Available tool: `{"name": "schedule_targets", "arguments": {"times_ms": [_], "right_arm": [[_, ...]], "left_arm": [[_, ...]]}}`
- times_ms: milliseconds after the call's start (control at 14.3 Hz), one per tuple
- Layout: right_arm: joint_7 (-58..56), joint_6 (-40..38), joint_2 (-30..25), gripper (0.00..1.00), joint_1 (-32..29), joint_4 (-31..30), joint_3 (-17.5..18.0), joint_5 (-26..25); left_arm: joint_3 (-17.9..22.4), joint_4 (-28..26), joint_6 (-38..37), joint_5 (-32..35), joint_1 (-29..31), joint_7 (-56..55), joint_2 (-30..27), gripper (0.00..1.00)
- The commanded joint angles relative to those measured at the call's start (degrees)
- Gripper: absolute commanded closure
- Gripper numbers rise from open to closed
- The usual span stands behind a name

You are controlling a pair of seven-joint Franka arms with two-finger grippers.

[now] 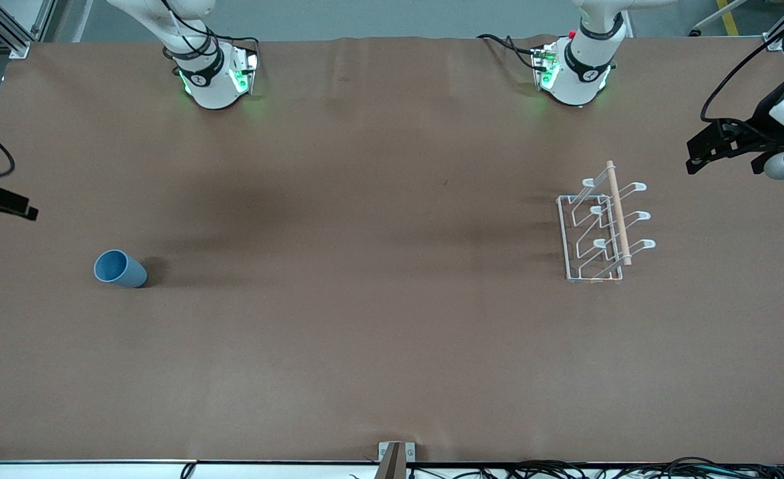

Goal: Hang cup on cup holder
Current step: 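Reach the right gripper to the blue cup and grasp its base, then lift the blue cup with the right gripper while the left gripper approaches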

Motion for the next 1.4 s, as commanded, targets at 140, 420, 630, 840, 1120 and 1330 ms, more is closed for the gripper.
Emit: {"name": "schedule_targets", "arguments": {"times_ms": [140, 420, 630, 840, 1120, 1330], "right_arm": [[-5.44, 11.73, 7.57, 0.0, -4.26, -6.85, 0.7, -0.49], [-7.38, 15.34, 15.84, 0.02, -4.97, -7.2, 0.79, -0.23], [-8.35, 16.57, 19.19, 0.02, -4.53, -7.2, 0.96, 0.56], [-8.43, 19.2, 21.39, 0.12, -4.44, -7.11, 1.05, 0.56], [-8.44, 21.05, 22.36, 0.88, -4.27, -6.5, 1.23, 0.65], [-8.26, 20.88, 22.45, 0.94, -3.57, -5.8, 1.4, 0.65]], "left_arm": [[-0.12, 1.09, -0.97, 0.8, 0.44, 0.89, 0.86, 0.0], [-0.04, 1.18, -0.97, 0.36, 0.61, 0.71, 0.86, 0.0], [-0.04, 1.18, -0.97, 0.36, 0.53, 0.71, 0.86, 0.0], [-0.04, 1.35, -0.97, 0.36, 0.62, 0.71, 1.22, 0.0], [-0.04, 1.35, -0.97, 0.45, 0.7, 0.71, 1.22, 0.0], [-0.04, 1.35, -0.97, 0.8, 0.7, 0.71, 1.22, 0.0]]}}
